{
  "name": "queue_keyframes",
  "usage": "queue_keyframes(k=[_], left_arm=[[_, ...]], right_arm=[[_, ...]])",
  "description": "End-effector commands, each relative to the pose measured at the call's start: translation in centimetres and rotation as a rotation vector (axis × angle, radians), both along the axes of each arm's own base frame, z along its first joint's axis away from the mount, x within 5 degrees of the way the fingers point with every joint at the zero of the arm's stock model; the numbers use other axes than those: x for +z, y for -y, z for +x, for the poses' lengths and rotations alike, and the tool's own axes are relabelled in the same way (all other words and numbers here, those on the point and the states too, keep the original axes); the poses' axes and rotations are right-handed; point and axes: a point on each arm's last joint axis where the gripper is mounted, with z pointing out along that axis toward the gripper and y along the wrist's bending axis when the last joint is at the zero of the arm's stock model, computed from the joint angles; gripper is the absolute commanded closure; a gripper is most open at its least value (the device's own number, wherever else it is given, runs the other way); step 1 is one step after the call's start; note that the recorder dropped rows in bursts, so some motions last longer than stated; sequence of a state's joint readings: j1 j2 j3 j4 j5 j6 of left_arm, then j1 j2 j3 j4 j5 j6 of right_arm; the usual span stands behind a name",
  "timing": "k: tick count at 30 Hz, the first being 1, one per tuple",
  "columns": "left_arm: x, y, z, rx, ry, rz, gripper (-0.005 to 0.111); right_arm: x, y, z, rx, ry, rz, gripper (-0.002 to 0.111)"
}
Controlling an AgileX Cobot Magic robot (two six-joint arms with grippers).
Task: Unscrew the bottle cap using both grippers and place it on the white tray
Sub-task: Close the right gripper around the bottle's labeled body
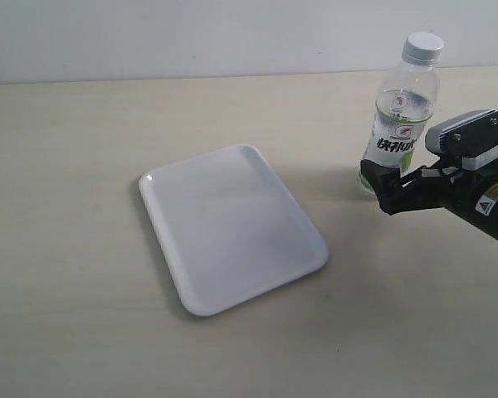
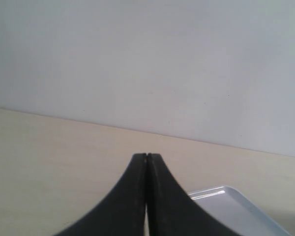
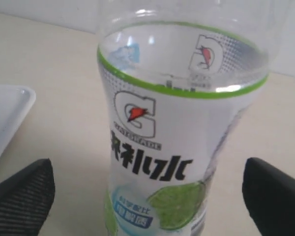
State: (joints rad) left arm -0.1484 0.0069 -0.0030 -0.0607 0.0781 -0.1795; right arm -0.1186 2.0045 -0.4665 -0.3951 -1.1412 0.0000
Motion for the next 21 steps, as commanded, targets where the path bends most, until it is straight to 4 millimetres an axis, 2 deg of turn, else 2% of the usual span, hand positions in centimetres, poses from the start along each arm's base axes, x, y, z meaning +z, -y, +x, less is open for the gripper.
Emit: queue_keyframes(k=[1,10,21], left_arm=[[0.0,0.0,0.0,-0.005,0.008,-0.014,0.107],[0.0,0.0,0.0,-0.005,0.008,-0.014,0.107],[0.0,0.0,0.0,-0.005,0.008,-0.014,0.107]], right_arm=[[0.0,0.2,0.9,-0.004,0.025,0.002,0.010],[0.4,0.4,2.5,-0.005,0.042,-0.018,0.010],[-0.2,0.4,2.8,-0.004,0.041,-0.011,0.010]])
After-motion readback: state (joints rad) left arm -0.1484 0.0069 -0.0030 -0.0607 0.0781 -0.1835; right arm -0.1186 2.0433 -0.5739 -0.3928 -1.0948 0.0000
